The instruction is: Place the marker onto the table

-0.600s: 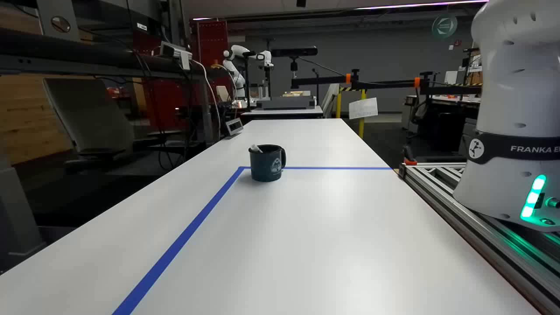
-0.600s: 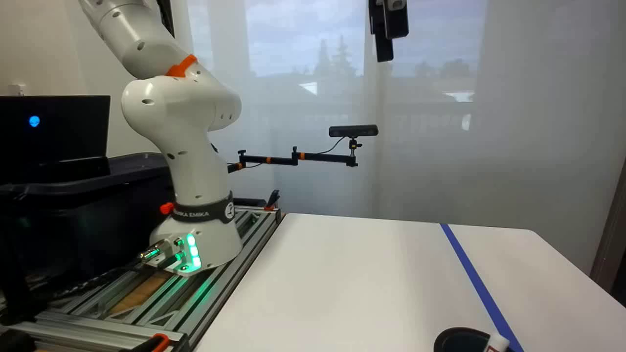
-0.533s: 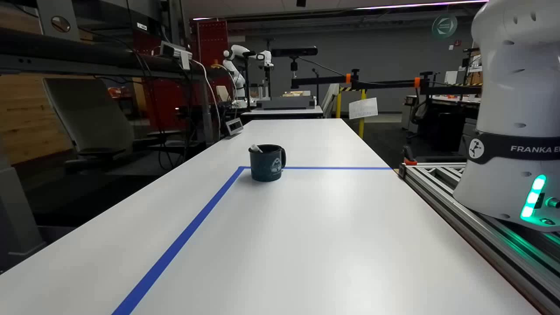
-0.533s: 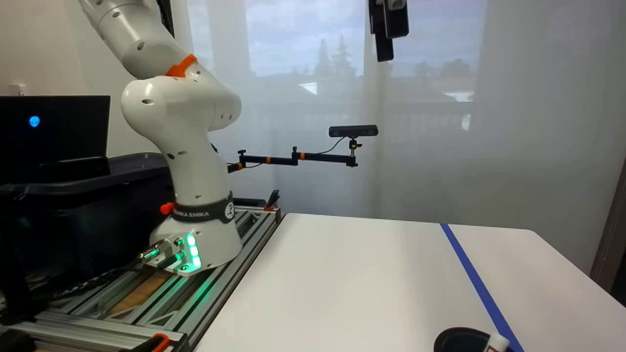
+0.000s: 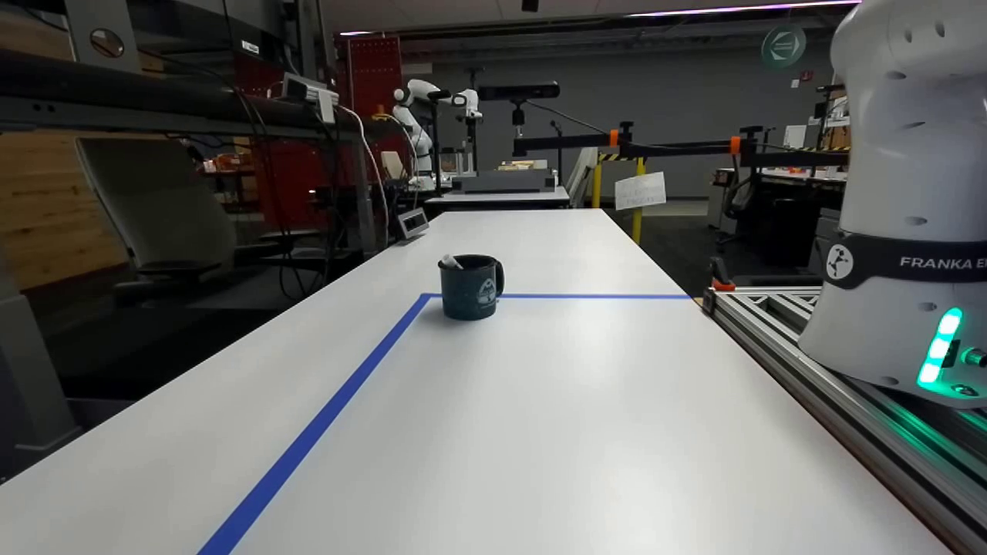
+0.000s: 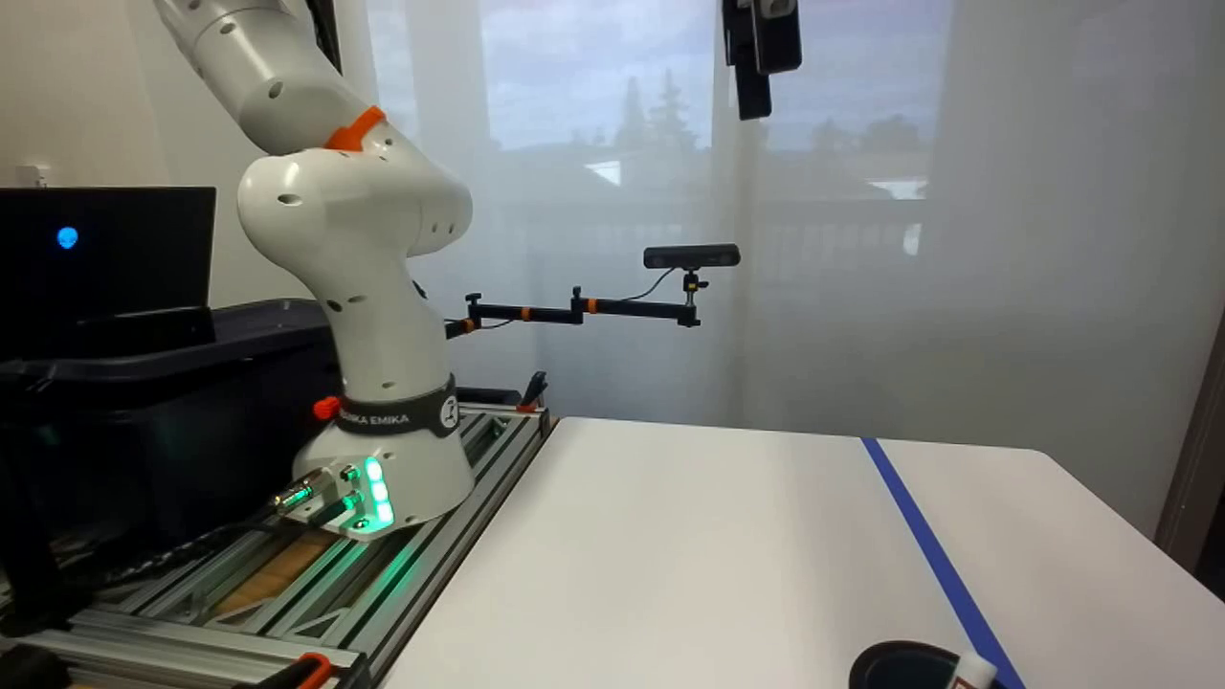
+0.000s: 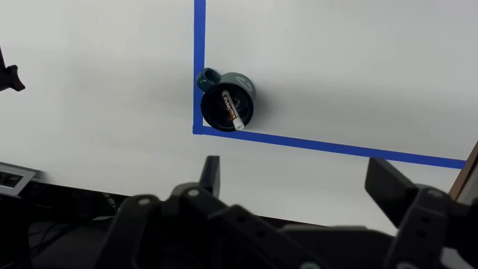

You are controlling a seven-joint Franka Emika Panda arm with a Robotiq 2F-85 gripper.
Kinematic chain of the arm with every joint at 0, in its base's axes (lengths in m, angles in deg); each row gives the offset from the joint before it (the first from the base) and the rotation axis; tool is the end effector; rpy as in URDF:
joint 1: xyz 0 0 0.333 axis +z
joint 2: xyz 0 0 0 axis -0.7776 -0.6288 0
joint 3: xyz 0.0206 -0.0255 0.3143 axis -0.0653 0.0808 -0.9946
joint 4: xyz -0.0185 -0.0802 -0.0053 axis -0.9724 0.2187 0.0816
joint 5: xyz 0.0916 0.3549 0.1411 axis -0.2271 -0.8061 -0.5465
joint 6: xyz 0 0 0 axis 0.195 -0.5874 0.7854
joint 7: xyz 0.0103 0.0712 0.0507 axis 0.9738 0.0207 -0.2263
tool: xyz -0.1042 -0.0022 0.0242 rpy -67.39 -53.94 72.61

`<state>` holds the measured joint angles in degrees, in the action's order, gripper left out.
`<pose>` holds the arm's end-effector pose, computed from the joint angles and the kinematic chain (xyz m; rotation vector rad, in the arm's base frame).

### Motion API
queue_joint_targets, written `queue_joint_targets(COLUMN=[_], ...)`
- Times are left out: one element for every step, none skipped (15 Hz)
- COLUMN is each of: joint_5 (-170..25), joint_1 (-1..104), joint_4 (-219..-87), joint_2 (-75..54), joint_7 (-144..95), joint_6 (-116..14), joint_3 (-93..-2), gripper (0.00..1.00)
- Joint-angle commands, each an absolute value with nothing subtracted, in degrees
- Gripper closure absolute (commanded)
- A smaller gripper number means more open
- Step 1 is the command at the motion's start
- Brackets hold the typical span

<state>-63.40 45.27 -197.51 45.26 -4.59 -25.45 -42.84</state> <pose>0.3465 -0.1176 0.5684 2.9833 0.1244 0.2380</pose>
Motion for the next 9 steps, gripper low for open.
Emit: queue_joint_targets(joint_5=[-65.1, -66.0, -66.6, -67.1, -67.9, -70.0, -72.1, -74.5, -76.9], joint_1=[47.4, 48.4, 49.0, 49.6, 50.5, 52.0, 53.2, 54.2, 56.0], joint_4=[-199.4, -200.2, -201.1, -202.0, -202.6, -202.9, -203.4, -203.5, -203.5], joint_2=[44.1, 43.1, 42.2, 40.9, 39.6, 38.1, 36.7, 35.3, 34.2], joint_7=[0.3, 3.6, 6.6, 10.0, 14.2, 18.5, 22.7, 27.3, 31.7], joint_6=[-31.9, -35.4, -38.8, -43.1, -46.3, -48.3, -50.0, -51.6, -52.3], joint_3=[-39.0, -37.1, -35.4, -33.5, -31.5, -29.1, -27.1, -25.3, -22.9], gripper=[0.0, 0.0, 0.0, 0.0, 0.0, 0.0, 0.0, 0.0, 0.0])
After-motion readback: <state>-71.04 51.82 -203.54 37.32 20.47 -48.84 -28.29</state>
